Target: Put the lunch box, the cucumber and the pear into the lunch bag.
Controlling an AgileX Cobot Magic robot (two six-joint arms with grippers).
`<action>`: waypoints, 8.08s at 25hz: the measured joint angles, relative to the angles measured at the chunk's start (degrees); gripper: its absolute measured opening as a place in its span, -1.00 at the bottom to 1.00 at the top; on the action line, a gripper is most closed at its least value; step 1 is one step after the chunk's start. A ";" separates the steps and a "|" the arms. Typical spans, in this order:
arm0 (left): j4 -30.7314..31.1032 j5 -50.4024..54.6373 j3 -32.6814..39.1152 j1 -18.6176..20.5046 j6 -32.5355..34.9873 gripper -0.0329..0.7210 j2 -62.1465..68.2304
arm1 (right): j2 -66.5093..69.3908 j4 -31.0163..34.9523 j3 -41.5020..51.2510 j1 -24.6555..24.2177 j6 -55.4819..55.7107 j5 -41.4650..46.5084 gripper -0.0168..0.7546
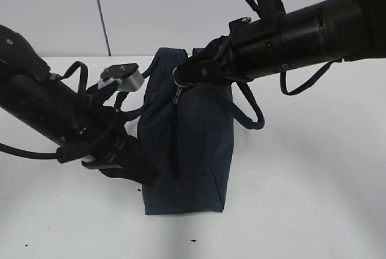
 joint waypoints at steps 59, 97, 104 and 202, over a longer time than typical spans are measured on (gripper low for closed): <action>-16.12 -2.92 0.00 4.14 -0.50 -0.94 -7.46 | -0.44 -6.35 -2.03 -0.32 6.02 1.36 -0.94; -13.53 3.07 0.00 4.54 -0.50 -0.94 -7.46 | 20.60 -5.06 -28.07 -8.59 9.67 2.10 -0.94; -13.11 4.40 0.00 4.54 -0.50 -0.94 -7.46 | 26.75 -5.06 -33.26 -10.45 13.28 8.02 -0.94; -8.07 7.10 -23.95 6.12 -7.25 -0.89 3.60 | 31.39 -7.66 -36.25 -12.58 13.81 14.24 -0.94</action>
